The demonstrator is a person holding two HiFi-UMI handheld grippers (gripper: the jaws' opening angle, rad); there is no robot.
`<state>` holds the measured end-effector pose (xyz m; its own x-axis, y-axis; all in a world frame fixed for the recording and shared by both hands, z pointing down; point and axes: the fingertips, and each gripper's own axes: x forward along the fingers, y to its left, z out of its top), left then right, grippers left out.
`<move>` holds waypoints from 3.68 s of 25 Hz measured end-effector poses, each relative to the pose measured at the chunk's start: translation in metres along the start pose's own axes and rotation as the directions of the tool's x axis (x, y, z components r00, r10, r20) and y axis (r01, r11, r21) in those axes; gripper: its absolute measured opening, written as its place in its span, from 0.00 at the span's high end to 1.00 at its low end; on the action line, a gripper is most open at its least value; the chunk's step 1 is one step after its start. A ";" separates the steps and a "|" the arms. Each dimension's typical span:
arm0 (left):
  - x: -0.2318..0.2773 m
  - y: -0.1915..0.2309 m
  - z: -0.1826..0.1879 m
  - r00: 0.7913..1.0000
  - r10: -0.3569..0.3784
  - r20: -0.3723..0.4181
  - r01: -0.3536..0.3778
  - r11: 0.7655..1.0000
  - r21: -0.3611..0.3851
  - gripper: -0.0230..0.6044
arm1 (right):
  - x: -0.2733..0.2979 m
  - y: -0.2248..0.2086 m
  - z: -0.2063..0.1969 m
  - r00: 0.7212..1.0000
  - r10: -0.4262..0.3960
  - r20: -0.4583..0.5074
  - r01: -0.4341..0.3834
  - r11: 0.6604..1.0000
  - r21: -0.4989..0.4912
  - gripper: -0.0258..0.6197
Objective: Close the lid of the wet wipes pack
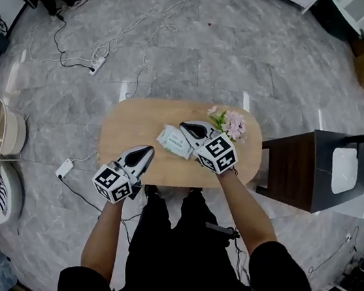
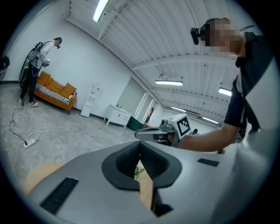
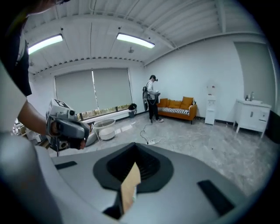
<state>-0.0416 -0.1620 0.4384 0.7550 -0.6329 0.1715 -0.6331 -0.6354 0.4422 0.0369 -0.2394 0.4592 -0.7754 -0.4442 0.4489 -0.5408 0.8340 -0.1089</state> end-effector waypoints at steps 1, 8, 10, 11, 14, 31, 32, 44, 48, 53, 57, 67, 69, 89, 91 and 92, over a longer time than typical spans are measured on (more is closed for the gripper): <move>-0.001 -0.006 0.009 1.000 -0.004 0.004 0.004 1.000 0.015 0.94 | -0.010 0.004 0.016 1.000 0.002 0.031 -0.002 1.000 -0.005 0.94; -0.011 -0.056 0.075 0.997 -0.040 0.058 0.032 0.990 0.137 0.94 | -0.083 0.035 0.106 0.977 0.033 0.210 -0.014 0.996 -0.087 0.94; -0.018 -0.069 0.089 0.996 -0.045 0.072 0.032 0.984 0.173 0.94 | -0.104 0.044 0.124 0.967 0.044 0.250 -0.014 0.992 -0.122 0.94; -0.022 -0.073 0.098 0.996 -0.045 0.081 0.029 0.981 0.193 0.94 | -0.114 0.048 0.134 0.961 0.050 0.273 -0.013 0.991 -0.136 0.94; -0.030 -0.082 0.121 0.994 -0.040 0.104 0.014 0.970 0.241 0.94 | -0.140 0.052 0.159 0.938 0.061 0.342 -0.006 0.987 -0.158 0.94; -0.007 -0.161 0.122 0.982 -0.008 0.187 -0.039 0.969 0.245 0.94 | -0.259 0.054 0.128 0.836 0.166 0.523 -0.117 0.985 -0.125 0.94; -0.004 -0.165 0.121 0.981 -0.001 0.192 -0.047 0.969 0.243 0.94 | -0.262 0.052 0.125 0.834 0.179 0.521 -0.132 0.983 -0.127 0.94; 0.001 -0.215 0.076 0.988 0.054 0.147 -0.083 0.976 0.199 0.94 | -0.278 0.094 0.091 0.778 0.375 0.504 -0.356 0.924 -0.139 0.94; -0.005 -0.230 0.064 0.986 0.015 0.168 -0.046 0.982 0.182 0.94 | -0.292 0.122 0.073 0.789 0.368 0.491 -0.350 0.927 -0.133 0.94; -0.046 -0.259 0.034 0.985 -0.045 0.165 0.017 0.986 0.167 0.94 | -0.306 0.173 0.059 0.817 0.324 0.477 -0.317 0.943 -0.098 0.94; -0.103 -0.285 0.002 0.984 -0.071 0.164 0.045 0.987 0.156 0.94 | -0.312 0.231 0.039 0.838 0.300 0.455 -0.301 0.951 -0.072 0.94; -0.197 -0.335 -0.045 0.977 -0.076 0.197 0.051 0.990 0.128 0.94 | -0.346 0.339 0.001 0.848 0.319 0.423 -0.322 0.944 -0.066 0.94; -0.200 -0.344 -0.044 0.976 -0.077 0.203 0.049 0.989 0.137 0.94 | -0.351 0.348 0.000 0.843 0.339 0.417 -0.336 0.938 -0.084 0.94; -0.148 -0.464 -0.087 0.985 -0.080 0.151 0.055 0.985 0.165 0.94 | -0.451 0.335 -0.050 0.825 0.385 0.414 -0.356 0.923 -0.150 0.94; -0.145 -0.468 -0.085 0.984 -0.076 0.161 0.050 0.985 0.164 0.94 | -0.454 0.327 -0.053 0.832 0.381 0.403 -0.352 0.924 -0.146 0.95; -0.145 -0.469 -0.084 0.984 -0.071 0.163 0.044 0.985 0.167 0.94 | -0.455 0.325 -0.054 0.834 0.381 0.400 -0.354 0.924 -0.142 0.94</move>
<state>0.1604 0.2655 0.2803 0.7601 -0.6498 -0.0066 -0.6192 -0.7273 0.2961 0.2318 0.2516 0.2673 -0.9827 -0.1838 -0.0222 -0.1793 0.9747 -0.1332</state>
